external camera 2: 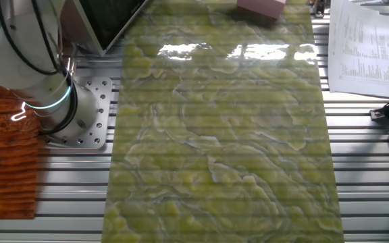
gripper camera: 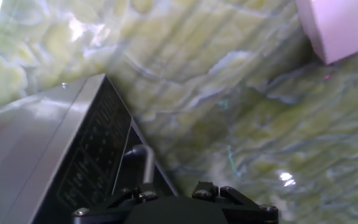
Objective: Open the microwave door
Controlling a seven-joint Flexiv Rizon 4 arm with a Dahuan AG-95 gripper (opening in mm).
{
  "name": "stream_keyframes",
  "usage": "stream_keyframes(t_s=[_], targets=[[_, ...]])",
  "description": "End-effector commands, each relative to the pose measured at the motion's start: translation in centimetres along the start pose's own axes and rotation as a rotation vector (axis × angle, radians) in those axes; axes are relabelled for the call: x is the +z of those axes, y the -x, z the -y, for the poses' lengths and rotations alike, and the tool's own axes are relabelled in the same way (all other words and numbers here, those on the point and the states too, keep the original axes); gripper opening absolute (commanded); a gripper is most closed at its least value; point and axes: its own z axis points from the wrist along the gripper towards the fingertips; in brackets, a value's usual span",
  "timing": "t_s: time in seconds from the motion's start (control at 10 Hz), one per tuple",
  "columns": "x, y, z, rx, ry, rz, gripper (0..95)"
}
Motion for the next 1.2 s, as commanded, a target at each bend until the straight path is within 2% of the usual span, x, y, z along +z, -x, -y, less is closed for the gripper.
stream_keyframes(t_s=[0.1, 0.2, 0.4, 0.6, 0.7, 1.1, 1.2], targets=[[1.6, -0.4, 0.2, 0.018, 0.016, 0.027, 38.0], [2.0, -0.4, 0.0, 0.026, 0.035, 0.037, 38.0], [2.1, -0.5, -0.6, 0.035, 0.062, 0.018, 38.0], [2.0, -0.7, -0.9, 0.037, 0.1, 0.033, 38.0], [2.2, -0.8, -0.9, 0.045, 0.101, 0.018, 38.0], [3.7, -1.5, -0.5, 0.091, 0.127, 0.033, 38.0], [3.8, -1.5, -0.5, 0.102, 0.132, 0.034, 38.0]])
